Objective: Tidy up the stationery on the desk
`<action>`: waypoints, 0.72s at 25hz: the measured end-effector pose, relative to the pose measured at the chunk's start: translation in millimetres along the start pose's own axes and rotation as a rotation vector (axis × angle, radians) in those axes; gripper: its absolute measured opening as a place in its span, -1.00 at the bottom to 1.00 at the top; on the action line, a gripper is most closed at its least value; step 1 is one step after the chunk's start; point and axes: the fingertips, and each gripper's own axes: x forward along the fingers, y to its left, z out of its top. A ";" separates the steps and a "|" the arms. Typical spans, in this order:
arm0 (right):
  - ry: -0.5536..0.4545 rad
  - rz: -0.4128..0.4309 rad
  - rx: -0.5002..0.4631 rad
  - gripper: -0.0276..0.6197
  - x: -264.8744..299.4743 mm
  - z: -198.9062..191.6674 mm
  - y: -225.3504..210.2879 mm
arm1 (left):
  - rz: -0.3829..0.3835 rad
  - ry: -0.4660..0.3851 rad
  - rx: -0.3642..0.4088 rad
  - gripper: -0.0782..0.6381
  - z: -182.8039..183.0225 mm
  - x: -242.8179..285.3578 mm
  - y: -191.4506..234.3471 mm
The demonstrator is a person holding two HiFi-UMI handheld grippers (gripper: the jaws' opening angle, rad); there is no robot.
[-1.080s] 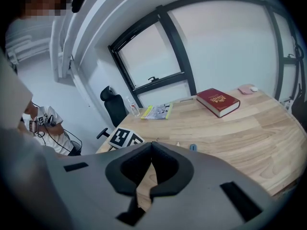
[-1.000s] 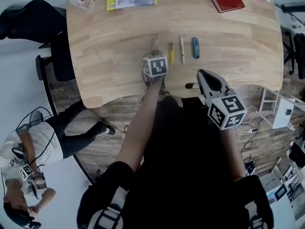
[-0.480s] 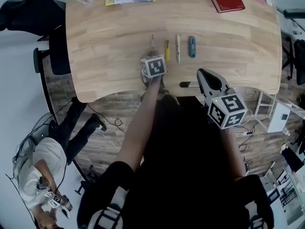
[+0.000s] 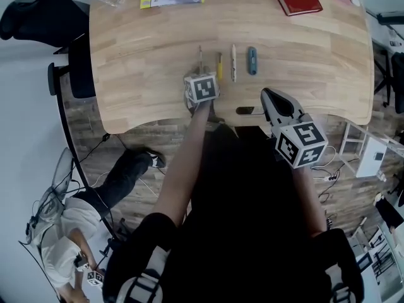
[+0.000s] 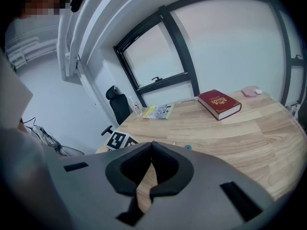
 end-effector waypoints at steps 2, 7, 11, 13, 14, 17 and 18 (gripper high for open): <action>-0.010 0.004 0.000 -0.88 -2.3 1.6 -0.9 | 0.005 -0.011 0.000 -0.58 3.0 -5.1 0.3; -0.045 0.019 -0.015 -0.88 -9.3 9.7 0.0 | 0.015 -0.046 0.030 -0.58 12.0 -24.7 2.3; -0.074 0.031 -0.029 -0.88 -15.7 17.9 -2.9 | 0.040 -0.102 0.059 -0.58 24.1 -52.9 9.2; -0.087 0.036 -0.035 -0.87 -19.6 21.8 -4.3 | 0.045 -0.134 0.079 -0.58 29.8 -69.2 11.2; -0.094 0.039 -0.037 -0.88 -21.6 23.4 -4.6 | 0.046 -0.149 0.089 -0.61 31.7 -77.2 12.4; -0.106 0.047 -0.040 -0.88 -24.2 26.6 -6.0 | 0.038 -0.200 0.119 -0.64 38.8 -101.4 13.3; -0.105 0.050 -0.040 -0.87 -24.2 26.3 -6.3 | 0.031 -0.213 0.130 -0.65 40.0 -108.9 12.0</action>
